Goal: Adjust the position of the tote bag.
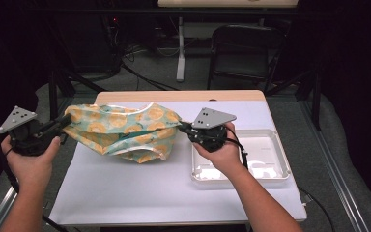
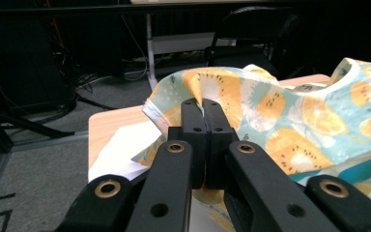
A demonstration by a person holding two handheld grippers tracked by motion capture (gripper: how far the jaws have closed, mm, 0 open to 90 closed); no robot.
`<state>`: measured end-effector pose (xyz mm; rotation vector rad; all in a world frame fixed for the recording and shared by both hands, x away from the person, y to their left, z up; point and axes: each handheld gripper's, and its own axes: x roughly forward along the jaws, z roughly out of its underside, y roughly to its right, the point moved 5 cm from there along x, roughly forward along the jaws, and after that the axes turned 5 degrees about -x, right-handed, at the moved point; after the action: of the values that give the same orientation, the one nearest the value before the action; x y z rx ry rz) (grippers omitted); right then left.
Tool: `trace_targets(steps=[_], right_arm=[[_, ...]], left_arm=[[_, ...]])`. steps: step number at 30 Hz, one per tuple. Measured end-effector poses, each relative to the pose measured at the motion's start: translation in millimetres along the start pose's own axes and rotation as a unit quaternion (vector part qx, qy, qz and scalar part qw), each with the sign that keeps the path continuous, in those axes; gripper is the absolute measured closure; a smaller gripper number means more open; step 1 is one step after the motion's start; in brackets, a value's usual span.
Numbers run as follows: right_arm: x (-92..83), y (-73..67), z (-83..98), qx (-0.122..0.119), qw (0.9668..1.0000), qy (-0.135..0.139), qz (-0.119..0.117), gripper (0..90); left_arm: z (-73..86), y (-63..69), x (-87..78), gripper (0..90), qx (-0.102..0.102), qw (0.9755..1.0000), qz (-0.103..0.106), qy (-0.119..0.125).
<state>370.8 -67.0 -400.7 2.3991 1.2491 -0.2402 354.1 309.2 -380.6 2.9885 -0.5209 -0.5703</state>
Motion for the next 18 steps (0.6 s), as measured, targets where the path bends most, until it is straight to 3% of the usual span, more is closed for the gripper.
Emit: trace_targets(steps=[11, 18], right_arm=[[-1.8, 11.5, -0.1, 0.009, 0.9999, -0.002, 0.005, 90.0], [0.2, 12.9, -7.0, 0.004, 0.9999, 0.0, 0.01, 90.0]], left_arm=[[-9.6, 0.1, 6.3, 90.0, -0.004, 1.0, 0.001, 0.005], [-18.2, 6.2, 7.9, 90.0, 0.007, 0.9999, 0.008, 0.002]])
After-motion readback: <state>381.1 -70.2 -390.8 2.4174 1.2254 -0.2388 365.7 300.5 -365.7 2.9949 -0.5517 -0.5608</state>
